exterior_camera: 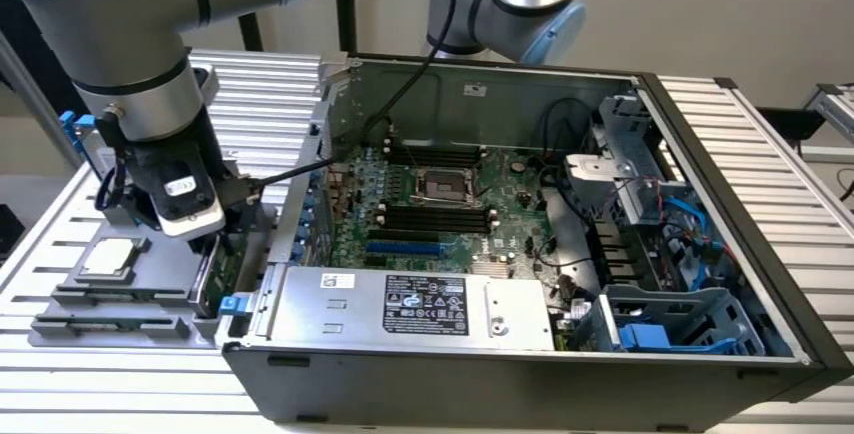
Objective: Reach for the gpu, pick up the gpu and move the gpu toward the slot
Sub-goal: 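Pick up the gpu and move the gpu toward the slot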
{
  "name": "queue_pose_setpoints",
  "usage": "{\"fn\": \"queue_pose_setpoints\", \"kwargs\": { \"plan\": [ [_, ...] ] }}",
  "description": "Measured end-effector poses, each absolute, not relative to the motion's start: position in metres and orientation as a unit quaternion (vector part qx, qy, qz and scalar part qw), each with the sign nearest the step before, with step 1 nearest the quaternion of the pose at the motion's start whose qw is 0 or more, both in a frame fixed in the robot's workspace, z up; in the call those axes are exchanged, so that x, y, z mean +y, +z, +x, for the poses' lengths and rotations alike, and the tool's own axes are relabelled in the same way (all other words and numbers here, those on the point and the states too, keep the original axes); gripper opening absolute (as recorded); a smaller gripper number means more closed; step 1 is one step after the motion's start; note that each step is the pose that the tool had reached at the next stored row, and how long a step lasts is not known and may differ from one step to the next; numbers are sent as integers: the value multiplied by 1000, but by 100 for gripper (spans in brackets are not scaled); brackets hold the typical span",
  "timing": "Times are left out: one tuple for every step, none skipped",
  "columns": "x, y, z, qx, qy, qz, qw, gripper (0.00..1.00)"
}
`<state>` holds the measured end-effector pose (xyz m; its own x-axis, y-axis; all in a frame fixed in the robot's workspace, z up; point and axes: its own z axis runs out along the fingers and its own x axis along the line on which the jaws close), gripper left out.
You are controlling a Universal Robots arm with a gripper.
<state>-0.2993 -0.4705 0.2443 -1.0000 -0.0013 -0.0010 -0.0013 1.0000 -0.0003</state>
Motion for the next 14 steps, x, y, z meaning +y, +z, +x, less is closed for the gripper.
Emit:
{"fn": "queue_pose_setpoints", "kwargs": {
  "plan": [
    [-470, 244, -299, 1000, -2, 0, 1, 42],
    [-470, 244, -299, 1000, -2, 0, 2, 42],
    [-470, 244, -299, 1000, -2, 1, 3, 42],
    [-470, 244, -299, 1000, -2, 1, 4, 42],
    [-470, 243, -299, 1000, -2, 1, 5, 42],
    [-469, 243, -300, 1000, -2, 1, 6, 42],
    [-469, 243, -300, 1000, -2, 1, 6, 42],
    [-469, 243, -300, 1000, -2, 1, 6, 42],
    [-469, 243, -301, 1000, -2, 2, 6, 42],
    [-469, 243, -302, 1000, -2, 2, 6, 42],
    [-468, 243, -302, 1000, -2, 2, 6, 42],
    [-468, 243, -302, 1000, -2, 3, 6, 42],
    [-468, 243, -302, 1000, -2, 3, 6, 42],
    [-467, 243, -302, 1000, -2, 4, 6, 42]
  ]
}}
